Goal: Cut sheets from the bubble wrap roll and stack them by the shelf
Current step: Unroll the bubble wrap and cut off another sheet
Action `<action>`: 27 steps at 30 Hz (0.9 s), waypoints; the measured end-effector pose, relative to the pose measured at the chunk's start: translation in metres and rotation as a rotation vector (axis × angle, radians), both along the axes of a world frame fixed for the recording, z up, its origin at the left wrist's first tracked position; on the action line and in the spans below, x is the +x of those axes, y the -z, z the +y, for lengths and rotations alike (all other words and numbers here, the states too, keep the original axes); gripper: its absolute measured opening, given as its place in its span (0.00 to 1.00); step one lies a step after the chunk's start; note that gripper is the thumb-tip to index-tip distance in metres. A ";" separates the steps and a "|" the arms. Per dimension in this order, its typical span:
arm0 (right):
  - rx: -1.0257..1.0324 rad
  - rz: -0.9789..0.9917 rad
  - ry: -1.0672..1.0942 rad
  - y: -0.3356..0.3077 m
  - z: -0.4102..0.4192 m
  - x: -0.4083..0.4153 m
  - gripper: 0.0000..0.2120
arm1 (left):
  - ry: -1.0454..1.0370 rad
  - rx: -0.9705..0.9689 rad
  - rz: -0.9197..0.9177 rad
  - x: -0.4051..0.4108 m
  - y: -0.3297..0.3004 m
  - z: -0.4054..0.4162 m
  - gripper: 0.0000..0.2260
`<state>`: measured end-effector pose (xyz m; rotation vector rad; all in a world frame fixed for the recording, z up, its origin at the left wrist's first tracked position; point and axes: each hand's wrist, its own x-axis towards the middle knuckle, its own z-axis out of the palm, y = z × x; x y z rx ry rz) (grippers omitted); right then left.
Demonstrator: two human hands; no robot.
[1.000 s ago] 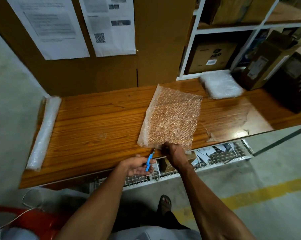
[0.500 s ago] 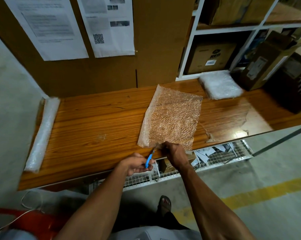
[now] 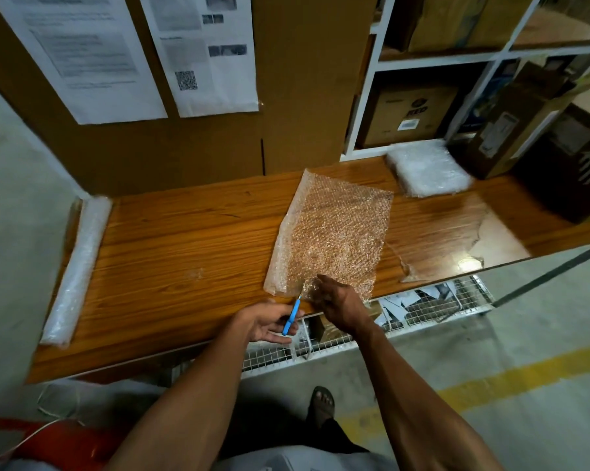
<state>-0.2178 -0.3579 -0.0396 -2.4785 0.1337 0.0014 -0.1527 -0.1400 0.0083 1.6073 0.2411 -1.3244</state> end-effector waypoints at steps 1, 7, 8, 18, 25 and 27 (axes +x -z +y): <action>0.082 0.015 -0.006 0.003 -0.004 0.000 0.16 | -0.005 0.001 -0.005 0.000 0.000 -0.002 0.07; -0.020 0.011 0.107 -0.008 0.004 0.008 0.27 | -0.024 0.008 -0.017 0.001 0.002 -0.007 0.07; -0.108 0.093 0.093 -0.006 0.002 0.013 0.33 | -0.028 0.010 -0.018 0.001 0.002 -0.007 0.07; -0.170 0.411 -0.017 0.014 -0.005 0.026 0.45 | -0.100 0.046 -0.061 0.001 0.006 -0.017 0.07; -0.183 0.433 -0.034 0.013 -0.006 0.027 0.46 | -0.050 0.050 0.009 0.010 0.000 -0.024 0.04; -0.187 0.438 -0.023 0.012 -0.006 0.028 0.46 | -0.049 0.047 0.010 0.012 -0.002 -0.028 0.04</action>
